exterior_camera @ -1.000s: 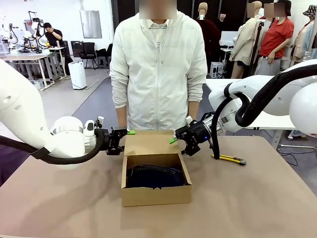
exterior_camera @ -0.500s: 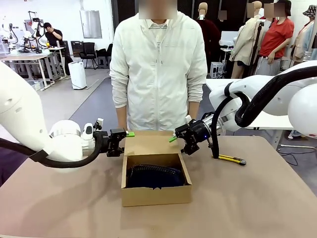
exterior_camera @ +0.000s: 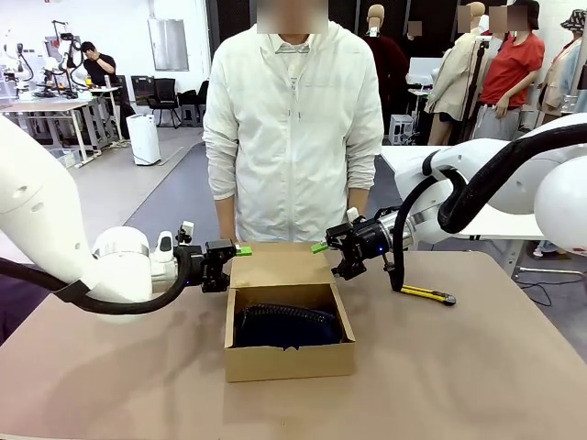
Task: Pack the items into the box.
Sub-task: Close the Mailer Box.
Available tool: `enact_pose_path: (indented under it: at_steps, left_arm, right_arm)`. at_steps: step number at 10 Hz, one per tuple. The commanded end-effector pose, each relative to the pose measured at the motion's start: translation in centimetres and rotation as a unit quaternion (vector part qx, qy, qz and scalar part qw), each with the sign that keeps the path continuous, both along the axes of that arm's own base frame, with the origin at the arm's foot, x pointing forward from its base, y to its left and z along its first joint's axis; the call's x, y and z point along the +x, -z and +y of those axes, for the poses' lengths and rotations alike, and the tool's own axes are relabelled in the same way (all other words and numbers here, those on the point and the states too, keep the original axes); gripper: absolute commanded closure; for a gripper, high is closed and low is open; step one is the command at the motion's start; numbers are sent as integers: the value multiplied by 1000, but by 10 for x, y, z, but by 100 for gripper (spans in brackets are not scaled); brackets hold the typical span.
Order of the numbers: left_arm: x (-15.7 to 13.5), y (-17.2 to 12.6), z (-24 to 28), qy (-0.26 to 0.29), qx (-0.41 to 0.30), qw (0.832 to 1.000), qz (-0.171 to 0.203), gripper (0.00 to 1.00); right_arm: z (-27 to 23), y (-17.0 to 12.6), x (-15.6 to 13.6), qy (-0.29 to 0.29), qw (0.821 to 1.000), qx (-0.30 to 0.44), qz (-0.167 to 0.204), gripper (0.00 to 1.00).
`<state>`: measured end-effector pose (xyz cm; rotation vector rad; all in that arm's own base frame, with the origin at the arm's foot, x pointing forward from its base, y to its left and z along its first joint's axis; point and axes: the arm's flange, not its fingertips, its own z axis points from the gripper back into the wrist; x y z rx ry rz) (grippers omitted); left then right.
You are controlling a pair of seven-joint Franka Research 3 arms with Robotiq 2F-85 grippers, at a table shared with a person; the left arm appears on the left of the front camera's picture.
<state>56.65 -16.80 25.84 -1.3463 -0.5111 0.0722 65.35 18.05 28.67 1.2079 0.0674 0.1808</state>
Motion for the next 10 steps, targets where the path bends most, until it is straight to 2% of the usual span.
enact_pose_path:
  at_steps: [1,6,8,10]
  left_arm:
    - [-1,0,6,7,-5,1000,-12,44]
    - [-4,-8,11,27,-4,999,-38,44]
    - [-5,-17,14,24,-2,998,-52,44]
    - [-8,-31,16,24,2,997,-75,44]
  right_arm:
    - [-1,1,-2,21,998,42,-33,37]
    - [-3,3,-2,26,998,48,-30,37]
    - [-6,1,-4,26,998,51,-41,37]
    - [-16,-13,-17,25,995,65,-78,37]
